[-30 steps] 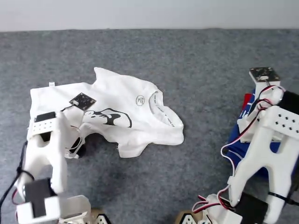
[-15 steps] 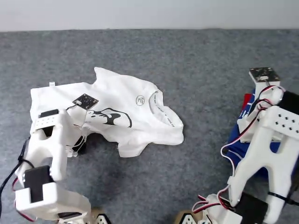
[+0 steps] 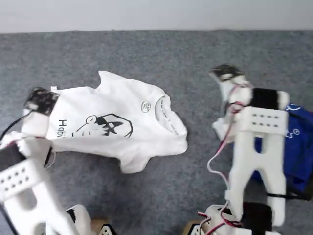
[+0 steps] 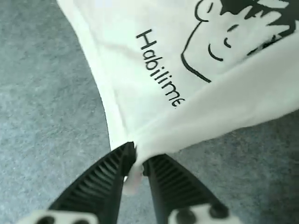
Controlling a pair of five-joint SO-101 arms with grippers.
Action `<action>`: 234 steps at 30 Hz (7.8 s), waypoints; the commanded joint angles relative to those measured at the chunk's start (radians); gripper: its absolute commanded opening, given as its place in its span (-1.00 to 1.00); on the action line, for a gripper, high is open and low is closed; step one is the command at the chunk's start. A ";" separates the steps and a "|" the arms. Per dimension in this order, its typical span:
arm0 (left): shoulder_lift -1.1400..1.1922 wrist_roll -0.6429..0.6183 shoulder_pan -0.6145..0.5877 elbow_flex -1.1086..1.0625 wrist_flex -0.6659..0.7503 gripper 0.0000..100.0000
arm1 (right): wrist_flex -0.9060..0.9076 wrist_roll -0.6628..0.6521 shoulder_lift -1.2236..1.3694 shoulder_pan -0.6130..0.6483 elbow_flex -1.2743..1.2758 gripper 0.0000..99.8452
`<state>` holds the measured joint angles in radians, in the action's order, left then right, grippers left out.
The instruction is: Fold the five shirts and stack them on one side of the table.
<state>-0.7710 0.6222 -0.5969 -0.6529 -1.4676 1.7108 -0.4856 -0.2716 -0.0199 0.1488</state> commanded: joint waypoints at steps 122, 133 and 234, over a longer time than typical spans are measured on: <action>-0.091 0.043 -0.190 -0.211 0.044 -0.97 | -0.022 0.103 1.285 0.716 -1.105 -0.67; -0.091 0.041 -0.190 -0.213 0.048 -0.97 | 0.085 0.098 1.310 0.708 -1.138 -0.99; 0.176 0.078 0.235 -0.031 1.183 -0.97 | -0.544 -0.302 0.605 0.168 -1.157 -0.98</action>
<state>-0.7142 0.6928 -0.3606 -0.7802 -0.3598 1.2551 -0.8017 0.3038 0.1488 -0.9881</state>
